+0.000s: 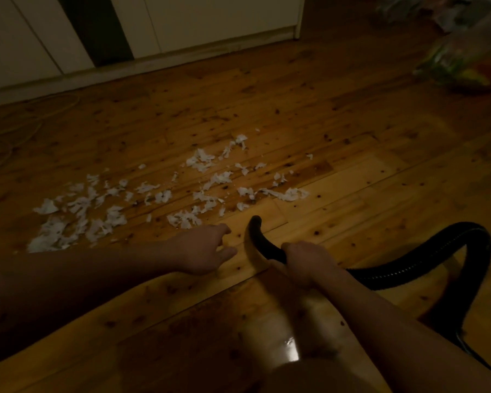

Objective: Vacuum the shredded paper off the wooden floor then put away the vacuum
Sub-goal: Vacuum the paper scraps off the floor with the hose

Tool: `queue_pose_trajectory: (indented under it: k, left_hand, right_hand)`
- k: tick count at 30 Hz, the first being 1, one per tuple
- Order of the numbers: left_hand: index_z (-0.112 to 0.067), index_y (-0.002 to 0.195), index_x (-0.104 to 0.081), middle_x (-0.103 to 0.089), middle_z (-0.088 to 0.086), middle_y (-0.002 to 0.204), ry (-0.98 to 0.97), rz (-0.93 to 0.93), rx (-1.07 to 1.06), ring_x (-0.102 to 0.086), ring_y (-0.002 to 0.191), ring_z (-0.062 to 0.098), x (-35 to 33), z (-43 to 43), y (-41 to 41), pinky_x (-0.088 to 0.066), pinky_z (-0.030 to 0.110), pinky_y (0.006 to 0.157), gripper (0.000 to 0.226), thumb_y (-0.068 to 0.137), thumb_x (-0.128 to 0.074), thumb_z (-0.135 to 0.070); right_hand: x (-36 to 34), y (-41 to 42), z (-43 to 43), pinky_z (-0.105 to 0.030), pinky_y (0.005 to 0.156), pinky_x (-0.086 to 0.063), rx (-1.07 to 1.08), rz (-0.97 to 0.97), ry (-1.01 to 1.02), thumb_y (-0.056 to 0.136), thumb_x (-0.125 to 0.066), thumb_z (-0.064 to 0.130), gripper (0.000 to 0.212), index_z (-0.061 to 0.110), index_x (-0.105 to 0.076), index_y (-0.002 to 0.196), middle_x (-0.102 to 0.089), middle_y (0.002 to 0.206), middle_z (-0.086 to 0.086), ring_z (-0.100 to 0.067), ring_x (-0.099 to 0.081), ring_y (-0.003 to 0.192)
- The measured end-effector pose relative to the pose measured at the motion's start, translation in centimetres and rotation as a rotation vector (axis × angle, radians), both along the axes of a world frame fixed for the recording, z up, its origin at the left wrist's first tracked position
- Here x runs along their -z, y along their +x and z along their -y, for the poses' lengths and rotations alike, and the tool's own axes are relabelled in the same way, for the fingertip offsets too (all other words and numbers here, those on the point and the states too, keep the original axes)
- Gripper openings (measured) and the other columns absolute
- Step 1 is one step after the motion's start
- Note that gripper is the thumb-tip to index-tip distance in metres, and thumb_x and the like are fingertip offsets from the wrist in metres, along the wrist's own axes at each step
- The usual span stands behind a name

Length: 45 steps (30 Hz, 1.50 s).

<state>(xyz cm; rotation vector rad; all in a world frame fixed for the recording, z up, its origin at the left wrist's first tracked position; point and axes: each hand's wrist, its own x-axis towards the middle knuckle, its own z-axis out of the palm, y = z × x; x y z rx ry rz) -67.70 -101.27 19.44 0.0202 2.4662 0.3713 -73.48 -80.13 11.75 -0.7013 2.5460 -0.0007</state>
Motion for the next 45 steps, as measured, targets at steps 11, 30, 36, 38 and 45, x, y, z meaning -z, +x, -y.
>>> queue_pose_trajectory:
  k: [11, 30, 36, 38, 45]
  left_hand:
    - [-0.019, 0.150, -0.020, -0.049, 0.004, 0.141, 0.002, -0.091, 0.076, -0.056, 0.116, 0.021, 0.6, 3.6, -5.0, -0.045, 0.030, 0.089, 0.063, 0.099, -0.042, -0.049]
    - [-0.020, 0.143, -0.034, -0.056, -0.004, 0.126, 0.216, -0.060, 0.099, -0.054, 0.108, 0.012, 2.0, 3.7, -5.7, -0.046, 0.028, 0.090, 0.056, 0.096, -0.047, -0.048]
    - [-0.026, 0.145, -0.029, -0.053, -0.006, 0.129, 0.070, -0.085, 0.054, -0.054, 0.109, 0.011, 0.7, 4.6, -6.2, -0.043, 0.026, 0.086, 0.055, 0.097, -0.043, -0.050]
    - [-0.025, 0.143, -0.032, -0.054, -0.006, 0.126, 0.061, -0.103, 0.014, -0.055, 0.106, 0.011, 0.9, 3.7, -6.6, -0.044, 0.026, 0.086, 0.052, 0.098, -0.043, -0.048]
    - [-0.023, 0.140, -0.037, -0.058, -0.009, 0.118, 0.117, -0.121, -0.111, -0.056, 0.103, 0.009, 3.9, 0.0, -7.3, -0.050, 0.034, 0.091, 0.052, 0.096, -0.047, -0.049]
  right_hand:
    - [-1.5, -2.3, 0.3, -0.031, 0.077, -0.050, 0.126, 0.016, 0.126, 0.089, -0.055, 0.060, 0.050, 0.017, -0.053, 0.115, -0.062, 0.108, -0.003, -0.018, -0.061, 0.096]
    - [-4.2, -2.4, -2.7, -0.028, 0.064, -0.037, 0.182, -0.016, 0.217, 0.091, -0.055, 0.056, 0.052, 0.021, -0.046, 0.129, -0.061, 0.108, -0.001, -0.016, -0.050, 0.082]
    - [-2.0, -3.8, -4.8, -0.023, 0.054, -0.033, 0.088, 0.002, 0.154, 0.092, -0.051, 0.059, 0.044, 0.024, -0.049, 0.120, -0.055, 0.093, 0.005, -0.014, -0.050, 0.075]
    - [-1.3, -3.9, -5.7, -0.022, 0.052, -0.032, 0.082, -0.006, 0.131, 0.092, -0.050, 0.059, 0.043, 0.025, -0.048, 0.120, -0.052, 0.089, 0.006, -0.011, -0.046, 0.069]
    - [0.3, -4.2, -7.0, -0.019, 0.050, -0.028, 0.077, -0.005, 0.037, 0.092, -0.048, 0.060, 0.042, 0.024, -0.049, 0.115, -0.042, 0.075, 0.011, -0.009, -0.047, 0.070]
